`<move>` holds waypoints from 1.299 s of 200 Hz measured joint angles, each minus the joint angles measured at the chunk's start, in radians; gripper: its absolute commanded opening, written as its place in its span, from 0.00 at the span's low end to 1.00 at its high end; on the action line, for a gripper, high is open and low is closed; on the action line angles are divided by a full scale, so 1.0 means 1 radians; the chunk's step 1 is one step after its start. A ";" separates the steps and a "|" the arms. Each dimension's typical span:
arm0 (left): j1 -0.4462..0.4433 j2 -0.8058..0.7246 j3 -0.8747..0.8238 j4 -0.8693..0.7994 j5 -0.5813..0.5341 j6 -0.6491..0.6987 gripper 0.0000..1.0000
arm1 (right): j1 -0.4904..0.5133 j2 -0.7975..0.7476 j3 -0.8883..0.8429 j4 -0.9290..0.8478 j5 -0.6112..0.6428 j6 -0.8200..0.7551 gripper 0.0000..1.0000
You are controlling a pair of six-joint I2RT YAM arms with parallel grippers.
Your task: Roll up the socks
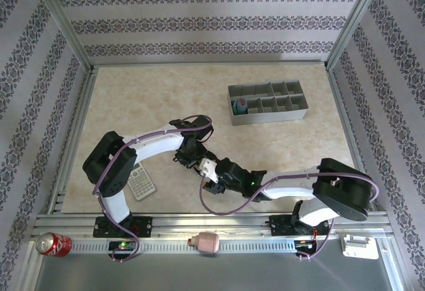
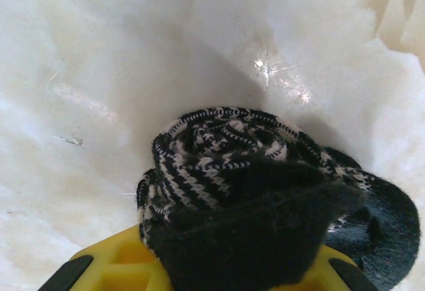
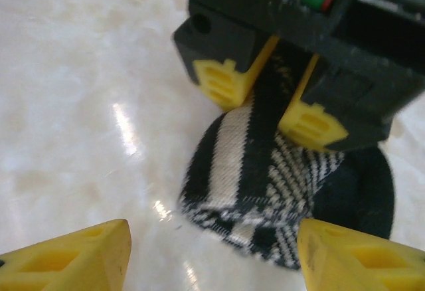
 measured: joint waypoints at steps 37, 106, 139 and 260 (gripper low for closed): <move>0.006 0.008 0.008 -0.012 0.021 0.020 0.00 | 0.020 0.106 0.081 0.012 0.087 -0.026 0.63; 0.042 0.010 0.004 -0.013 0.051 0.043 0.09 | 0.052 0.223 0.174 -0.018 0.216 -0.034 0.19; 0.053 -0.027 -0.045 0.045 0.054 0.035 0.43 | 0.051 0.223 0.178 -0.031 0.201 -0.017 0.00; 0.115 -0.241 -0.250 0.251 0.072 -0.050 0.94 | -0.073 0.171 0.063 0.119 -0.022 0.231 0.00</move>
